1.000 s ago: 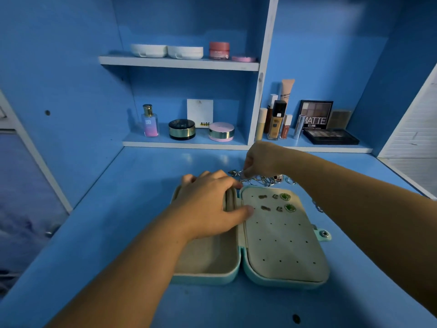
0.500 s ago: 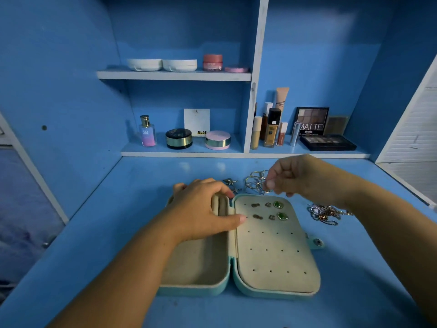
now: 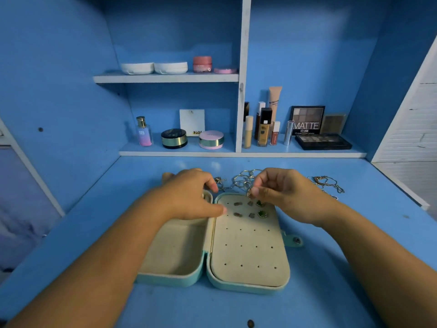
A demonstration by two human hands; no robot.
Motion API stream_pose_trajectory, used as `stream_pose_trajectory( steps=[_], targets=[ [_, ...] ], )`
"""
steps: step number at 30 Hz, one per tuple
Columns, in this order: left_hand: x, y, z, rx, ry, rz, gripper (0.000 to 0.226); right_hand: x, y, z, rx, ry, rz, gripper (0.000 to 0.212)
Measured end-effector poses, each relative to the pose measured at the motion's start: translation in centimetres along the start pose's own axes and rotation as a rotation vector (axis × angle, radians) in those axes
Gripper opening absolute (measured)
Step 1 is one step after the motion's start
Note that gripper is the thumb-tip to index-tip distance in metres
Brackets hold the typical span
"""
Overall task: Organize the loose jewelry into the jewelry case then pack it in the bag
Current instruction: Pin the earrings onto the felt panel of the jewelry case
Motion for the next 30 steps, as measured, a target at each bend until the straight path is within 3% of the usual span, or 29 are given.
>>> stream_pose_trajectory(
  steps=[8,15,25,30],
  targets=[
    [-1.1,0.2,-3.7,-0.221,-0.233,-0.053,0.034,0.3,0.2,-0.6,0.000,0.101,-0.003,0.011],
    [-0.9,-0.1,-3.0,-0.230,-0.400,-0.146,0.013,0.2,0.4,-0.5,0.010,0.124,0.019,0.011],
    [-1.0,0.1,-2.8,-0.202,-0.567,-0.147,0.003,0.0,0.5,-0.3,0.062,0.025,-0.044,0.024],
    [-1.2,0.5,-2.2,-0.172,-0.653,-0.140,0.009,-0.2,0.3,-0.1,0.088,-0.040,-0.069,0.026]
  ],
)
Point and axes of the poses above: each hand's wrist, its own y-axis towards the middle knuckle, its own x-axis out of the back of the hand, z = x × y, the point moved 6 cm from there along y, towards the middle knuckle, and after that the axes turned 4 degrees about x, right-handed, at the moved point
